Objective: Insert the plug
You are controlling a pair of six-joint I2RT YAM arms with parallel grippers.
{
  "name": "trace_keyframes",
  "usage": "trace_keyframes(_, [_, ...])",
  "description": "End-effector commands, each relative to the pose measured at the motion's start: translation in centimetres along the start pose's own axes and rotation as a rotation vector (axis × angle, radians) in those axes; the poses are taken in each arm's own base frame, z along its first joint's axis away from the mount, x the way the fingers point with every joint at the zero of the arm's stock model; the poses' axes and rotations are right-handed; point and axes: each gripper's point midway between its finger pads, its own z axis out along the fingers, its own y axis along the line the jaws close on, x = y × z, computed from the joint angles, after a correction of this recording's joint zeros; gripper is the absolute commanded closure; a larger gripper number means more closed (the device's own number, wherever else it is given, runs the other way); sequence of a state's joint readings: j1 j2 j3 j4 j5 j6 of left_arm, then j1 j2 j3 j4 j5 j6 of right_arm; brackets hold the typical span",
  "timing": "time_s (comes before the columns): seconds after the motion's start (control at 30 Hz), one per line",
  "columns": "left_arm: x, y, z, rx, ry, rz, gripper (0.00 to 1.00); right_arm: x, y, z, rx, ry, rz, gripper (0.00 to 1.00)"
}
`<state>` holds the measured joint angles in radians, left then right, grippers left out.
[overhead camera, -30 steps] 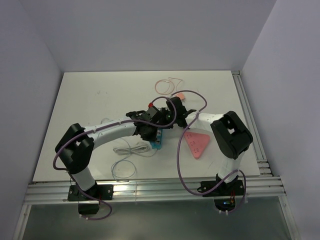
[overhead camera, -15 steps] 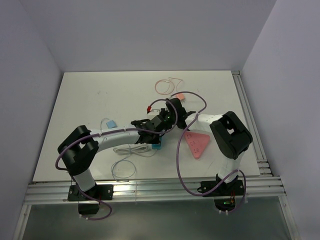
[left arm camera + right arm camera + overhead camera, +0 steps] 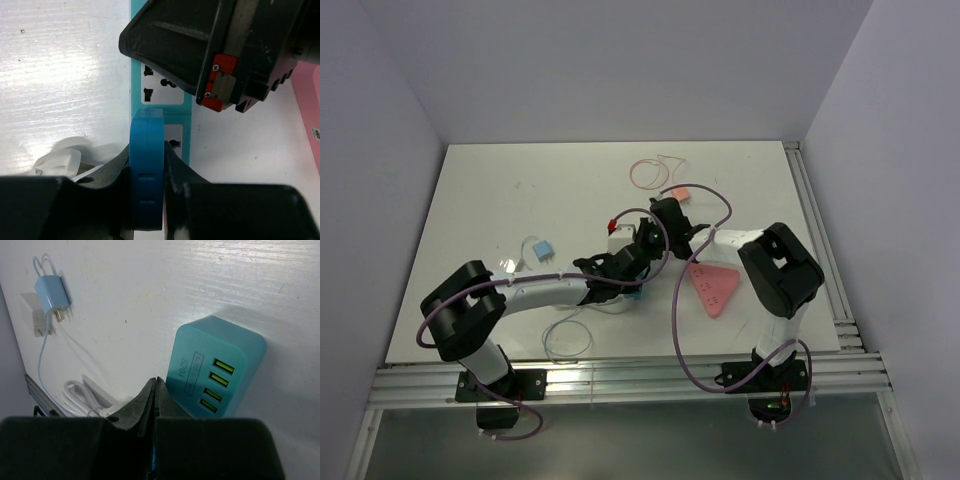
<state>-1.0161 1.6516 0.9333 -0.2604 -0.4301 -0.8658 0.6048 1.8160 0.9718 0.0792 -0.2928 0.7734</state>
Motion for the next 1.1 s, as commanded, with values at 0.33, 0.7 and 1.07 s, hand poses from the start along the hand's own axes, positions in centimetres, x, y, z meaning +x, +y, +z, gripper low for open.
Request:
trace_keyframes(0.33, [3.8, 3.9, -1.5, -0.049, 0.191, 0.144, 0.22, 7.1, -9.3, -1.0, 0.335, 0.207, 0.016, 1.0])
trace_keyframes(0.7, [-1.3, 1.4, -5.4, 0.078, 0.018, 0.17, 0.16, 4.6, -6.7, -1.6, 0.258, 0.15, 0.001, 1.0])
trace_keyframes(1.07, [-2.6, -1.0, -8.5, 0.248, -0.057, 0.26, 0.2, -1.0, -3.4, -5.5, 0.216, 0.038, -0.032, 1.0])
